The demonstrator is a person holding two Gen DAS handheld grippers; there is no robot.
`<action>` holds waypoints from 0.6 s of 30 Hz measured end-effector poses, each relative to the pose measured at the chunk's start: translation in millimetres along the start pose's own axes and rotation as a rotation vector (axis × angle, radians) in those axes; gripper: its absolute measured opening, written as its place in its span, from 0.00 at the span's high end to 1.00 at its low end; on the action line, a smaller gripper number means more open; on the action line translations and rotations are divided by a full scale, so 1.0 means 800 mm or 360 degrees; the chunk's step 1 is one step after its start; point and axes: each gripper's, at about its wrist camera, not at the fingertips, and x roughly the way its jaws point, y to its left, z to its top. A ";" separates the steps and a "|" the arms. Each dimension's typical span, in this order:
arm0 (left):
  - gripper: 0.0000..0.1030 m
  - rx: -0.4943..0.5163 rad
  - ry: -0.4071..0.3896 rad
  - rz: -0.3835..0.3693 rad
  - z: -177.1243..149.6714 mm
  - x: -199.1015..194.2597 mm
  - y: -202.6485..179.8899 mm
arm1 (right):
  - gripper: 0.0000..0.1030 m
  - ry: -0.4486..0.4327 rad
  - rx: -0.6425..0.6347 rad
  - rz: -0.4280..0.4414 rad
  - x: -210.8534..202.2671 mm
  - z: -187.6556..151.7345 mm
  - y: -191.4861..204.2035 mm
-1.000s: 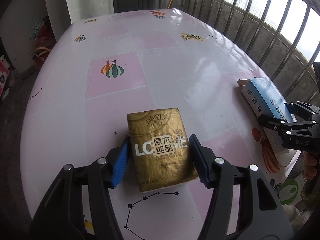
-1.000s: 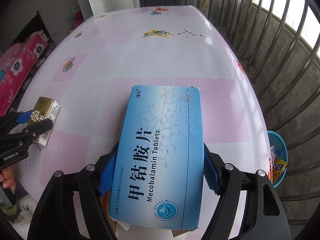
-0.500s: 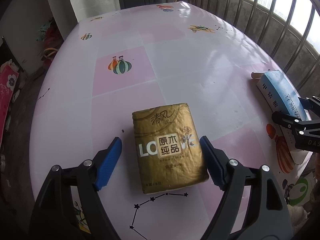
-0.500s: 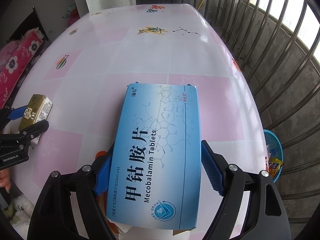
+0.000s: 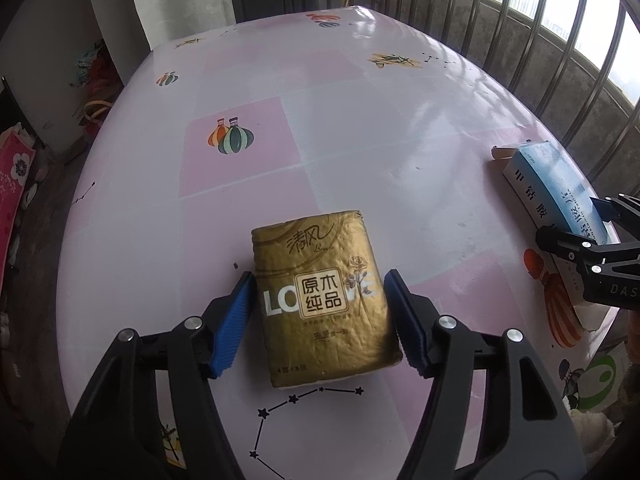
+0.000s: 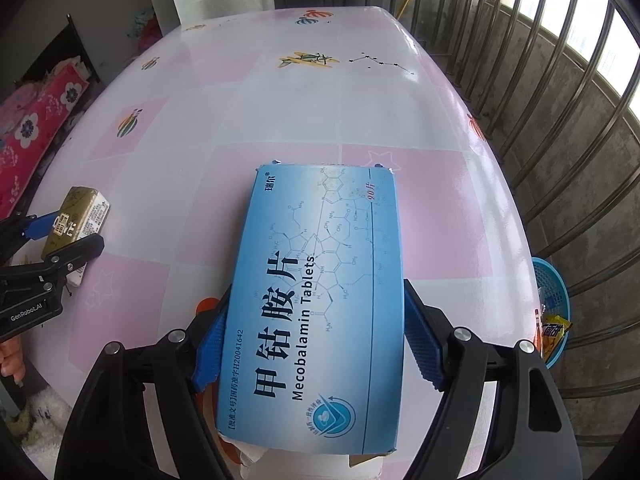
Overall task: Collect trash
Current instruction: 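Grasp the gold LC tissue pack with the left tool while the right tool holds the blue box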
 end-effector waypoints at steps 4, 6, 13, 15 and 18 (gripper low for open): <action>0.44 -0.0006 -0.0002 -0.0013 -0.001 -0.002 -0.002 | 0.29 0.0000 0.0002 -0.0001 0.000 0.000 0.000; 0.45 -0.0007 -0.0002 -0.0014 -0.001 -0.003 -0.002 | 0.30 -0.0002 0.0001 0.0000 0.000 0.000 0.000; 0.47 -0.0007 -0.0001 -0.0012 -0.002 -0.003 -0.004 | 0.32 -0.0018 0.0021 0.0016 -0.002 0.001 -0.003; 0.47 -0.0005 -0.0003 -0.0007 -0.002 -0.004 -0.004 | 0.32 -0.0021 0.0029 0.0023 -0.003 0.002 -0.004; 0.47 -0.0004 -0.0014 0.0005 -0.002 -0.005 -0.004 | 0.32 -0.0028 0.0035 0.0028 -0.004 0.002 -0.006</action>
